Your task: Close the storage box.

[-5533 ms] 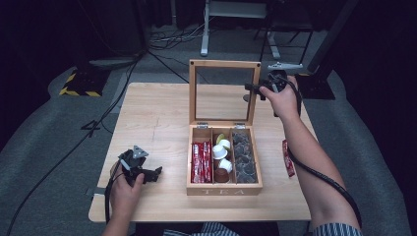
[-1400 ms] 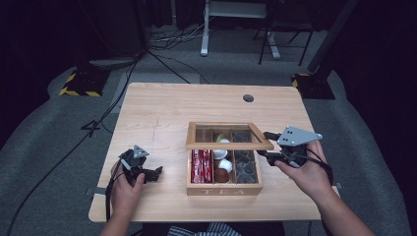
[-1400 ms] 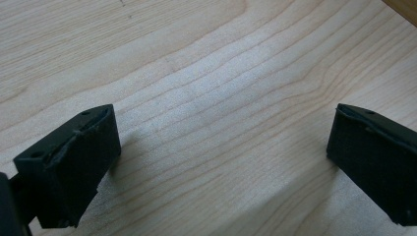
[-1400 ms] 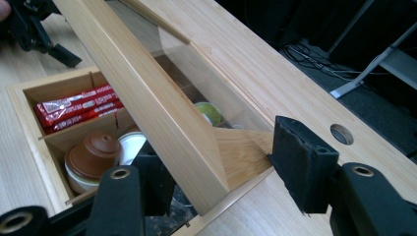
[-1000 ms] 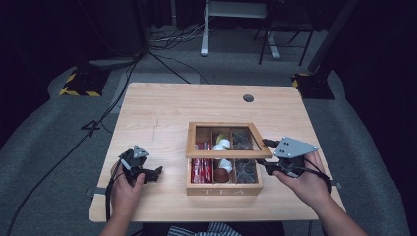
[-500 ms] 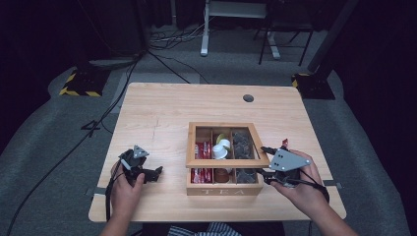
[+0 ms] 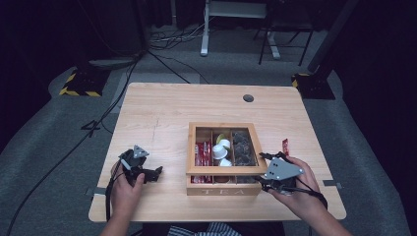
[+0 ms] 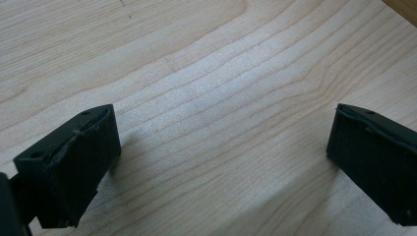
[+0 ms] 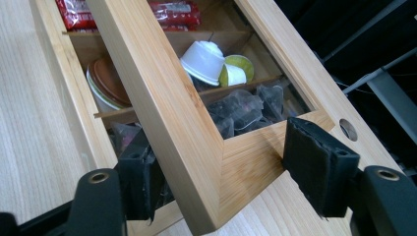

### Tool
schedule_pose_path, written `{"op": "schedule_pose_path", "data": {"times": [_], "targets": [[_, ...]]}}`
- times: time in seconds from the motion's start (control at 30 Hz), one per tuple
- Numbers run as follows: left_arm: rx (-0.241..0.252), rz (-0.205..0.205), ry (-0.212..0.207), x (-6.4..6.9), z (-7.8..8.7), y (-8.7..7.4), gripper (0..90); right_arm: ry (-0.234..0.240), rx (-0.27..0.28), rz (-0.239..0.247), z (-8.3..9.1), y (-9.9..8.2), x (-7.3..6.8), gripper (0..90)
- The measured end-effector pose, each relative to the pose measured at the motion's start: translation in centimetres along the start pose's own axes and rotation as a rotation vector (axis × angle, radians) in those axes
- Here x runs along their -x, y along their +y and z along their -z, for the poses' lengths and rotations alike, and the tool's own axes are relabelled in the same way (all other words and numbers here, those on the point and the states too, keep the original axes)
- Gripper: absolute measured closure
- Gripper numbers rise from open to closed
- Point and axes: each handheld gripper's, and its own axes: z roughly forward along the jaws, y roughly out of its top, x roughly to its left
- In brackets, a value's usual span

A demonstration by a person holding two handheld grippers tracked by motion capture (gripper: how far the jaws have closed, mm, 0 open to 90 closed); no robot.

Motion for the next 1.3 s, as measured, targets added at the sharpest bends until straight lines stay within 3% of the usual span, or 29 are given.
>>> {"op": "schedule_pose_path", "data": {"times": [0.43,0.73,1.3], "targets": [[0.0,0.0,0.0,0.0,0.0,0.0,0.0,0.024,-0.019,0.011,-0.3,-0.5,-0.6,31.8],[0.0,0.0,0.0,0.0,0.0,0.0,0.0,0.086,-0.055,0.012,-0.7,-0.7,-0.8,28.4],[0.001,0.0,0.0,0.0,0.0,0.0,0.0,0.16,-0.102,0.016,-1.2,-0.8,-0.9,26.9]]}}
